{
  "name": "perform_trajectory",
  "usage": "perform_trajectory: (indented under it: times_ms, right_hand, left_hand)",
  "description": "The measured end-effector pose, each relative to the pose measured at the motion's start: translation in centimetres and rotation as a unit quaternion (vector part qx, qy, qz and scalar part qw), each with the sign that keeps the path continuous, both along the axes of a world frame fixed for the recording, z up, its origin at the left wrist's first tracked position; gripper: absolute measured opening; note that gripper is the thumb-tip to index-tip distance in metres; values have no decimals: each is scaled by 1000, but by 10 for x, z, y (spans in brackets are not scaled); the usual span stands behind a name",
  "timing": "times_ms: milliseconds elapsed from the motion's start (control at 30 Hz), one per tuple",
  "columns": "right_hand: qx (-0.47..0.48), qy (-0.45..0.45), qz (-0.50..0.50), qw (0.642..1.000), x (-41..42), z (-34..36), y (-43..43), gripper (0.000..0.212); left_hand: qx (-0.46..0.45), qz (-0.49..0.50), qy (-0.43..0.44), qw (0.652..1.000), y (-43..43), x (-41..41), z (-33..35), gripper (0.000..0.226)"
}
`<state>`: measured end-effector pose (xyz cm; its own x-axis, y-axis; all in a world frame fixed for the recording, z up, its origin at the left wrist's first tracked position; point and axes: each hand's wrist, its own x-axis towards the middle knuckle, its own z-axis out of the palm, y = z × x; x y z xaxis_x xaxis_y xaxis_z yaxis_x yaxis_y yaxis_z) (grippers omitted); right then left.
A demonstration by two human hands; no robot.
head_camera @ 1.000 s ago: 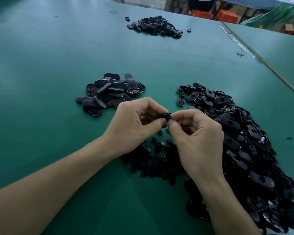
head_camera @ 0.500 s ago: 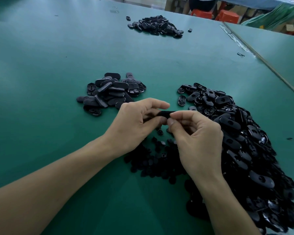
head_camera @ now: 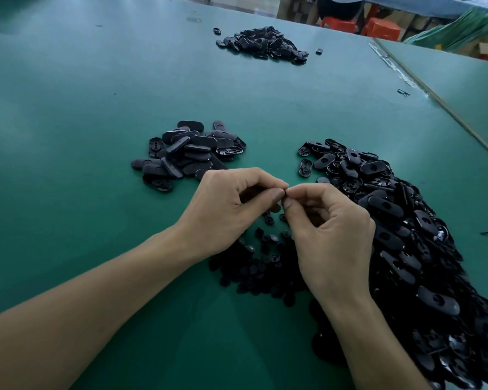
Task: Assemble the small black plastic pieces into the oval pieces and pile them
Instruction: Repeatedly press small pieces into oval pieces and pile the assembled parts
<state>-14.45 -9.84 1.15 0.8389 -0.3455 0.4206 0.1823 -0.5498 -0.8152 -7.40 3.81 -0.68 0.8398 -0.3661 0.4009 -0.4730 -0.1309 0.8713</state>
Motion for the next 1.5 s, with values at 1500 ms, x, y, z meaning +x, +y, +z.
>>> perform_trajectory:
  times_ms: [1500]
  right_hand:
    - [-41,-25,-2,999,-2,-1,5,21]
  left_hand:
    - [-96,-23,66,993,-2,-1,0,14]
